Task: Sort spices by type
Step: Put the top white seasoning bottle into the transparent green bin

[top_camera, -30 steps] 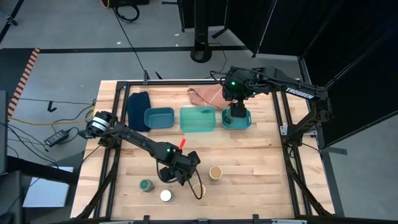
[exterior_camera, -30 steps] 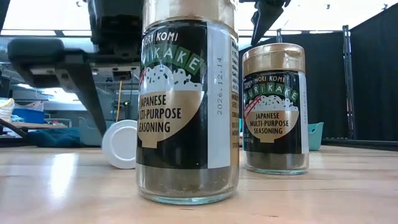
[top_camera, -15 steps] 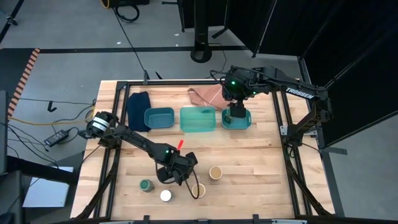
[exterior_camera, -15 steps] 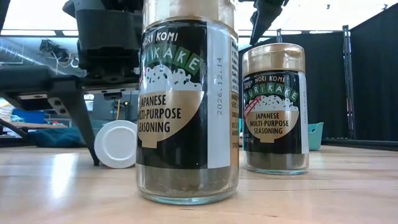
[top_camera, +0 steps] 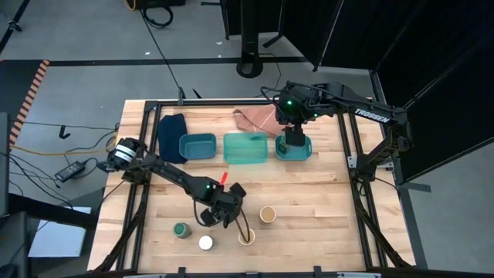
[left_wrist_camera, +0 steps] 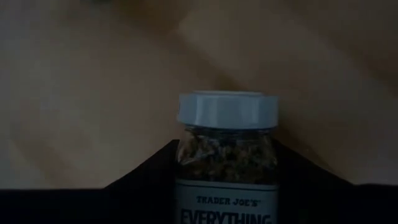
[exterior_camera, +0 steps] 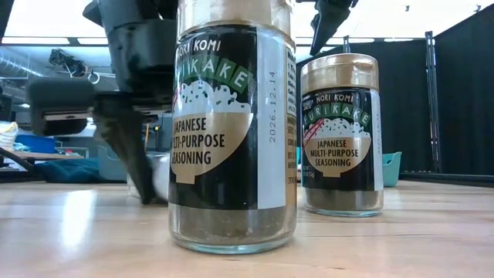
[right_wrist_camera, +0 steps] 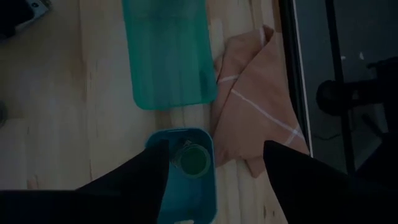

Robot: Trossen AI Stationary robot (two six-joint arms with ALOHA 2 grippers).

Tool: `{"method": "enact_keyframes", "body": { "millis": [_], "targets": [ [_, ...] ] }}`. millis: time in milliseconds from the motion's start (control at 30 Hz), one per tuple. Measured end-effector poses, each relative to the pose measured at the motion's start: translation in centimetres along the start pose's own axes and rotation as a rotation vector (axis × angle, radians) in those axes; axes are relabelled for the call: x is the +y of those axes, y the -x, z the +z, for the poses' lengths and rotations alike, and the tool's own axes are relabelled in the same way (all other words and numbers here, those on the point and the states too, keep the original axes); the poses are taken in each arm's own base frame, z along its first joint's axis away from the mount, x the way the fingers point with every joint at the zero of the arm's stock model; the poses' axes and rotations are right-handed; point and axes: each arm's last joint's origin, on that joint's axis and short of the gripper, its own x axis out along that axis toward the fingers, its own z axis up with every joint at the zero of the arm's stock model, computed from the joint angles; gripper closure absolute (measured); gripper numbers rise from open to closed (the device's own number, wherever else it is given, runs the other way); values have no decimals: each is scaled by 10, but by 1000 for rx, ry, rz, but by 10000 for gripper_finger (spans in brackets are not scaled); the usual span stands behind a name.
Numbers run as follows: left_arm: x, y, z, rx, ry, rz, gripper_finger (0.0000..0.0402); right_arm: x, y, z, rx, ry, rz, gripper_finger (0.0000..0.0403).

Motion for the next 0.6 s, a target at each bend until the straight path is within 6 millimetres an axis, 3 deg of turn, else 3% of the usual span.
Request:
{"method": "enact_keyframes", "body": {
  "millis": [300, 600],
  "targets": [
    [23, 14, -7, -16, 440, 150, 219, -1, 0, 3, -33, 0, -8, 150],
    [41, 39, -17, -17, 625, 361, 219, -1, 0, 3, -30, 7, -18, 151]
  ]
}}
